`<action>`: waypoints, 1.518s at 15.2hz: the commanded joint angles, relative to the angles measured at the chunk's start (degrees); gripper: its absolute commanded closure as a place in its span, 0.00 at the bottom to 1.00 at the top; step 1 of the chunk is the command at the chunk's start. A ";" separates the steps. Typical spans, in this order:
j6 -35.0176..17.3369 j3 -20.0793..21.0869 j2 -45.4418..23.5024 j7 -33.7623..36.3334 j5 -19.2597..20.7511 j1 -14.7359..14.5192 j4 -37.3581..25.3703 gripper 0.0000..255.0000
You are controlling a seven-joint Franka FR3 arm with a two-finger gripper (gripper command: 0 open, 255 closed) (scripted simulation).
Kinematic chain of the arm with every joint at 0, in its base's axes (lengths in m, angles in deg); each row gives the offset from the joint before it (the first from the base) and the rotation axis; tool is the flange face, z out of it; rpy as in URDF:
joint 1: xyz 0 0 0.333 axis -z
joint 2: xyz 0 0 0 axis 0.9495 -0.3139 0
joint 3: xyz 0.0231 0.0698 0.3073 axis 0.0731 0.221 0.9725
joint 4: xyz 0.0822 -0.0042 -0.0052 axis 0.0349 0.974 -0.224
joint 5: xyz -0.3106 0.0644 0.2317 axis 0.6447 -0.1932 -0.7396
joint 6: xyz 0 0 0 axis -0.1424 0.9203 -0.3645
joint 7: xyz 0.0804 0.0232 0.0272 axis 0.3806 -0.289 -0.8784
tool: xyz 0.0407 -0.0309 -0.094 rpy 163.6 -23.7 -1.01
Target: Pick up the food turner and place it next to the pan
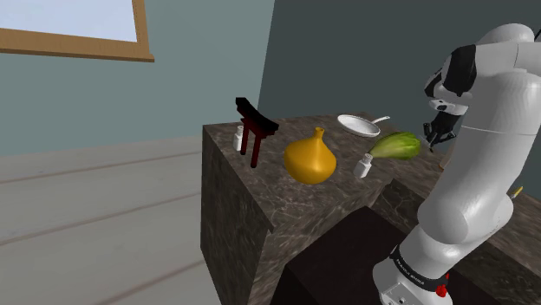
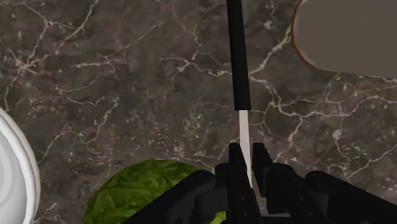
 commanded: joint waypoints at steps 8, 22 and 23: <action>-5.61 2.66 -3.76 -2.58 -4.18 2.28 3.37 1.00; -8.69 4.60 -6.20 -4.26 -6.92 3.85 4.85 0.00; -8.71 4.60 -6.20 -4.26 -6.92 3.85 4.87 0.00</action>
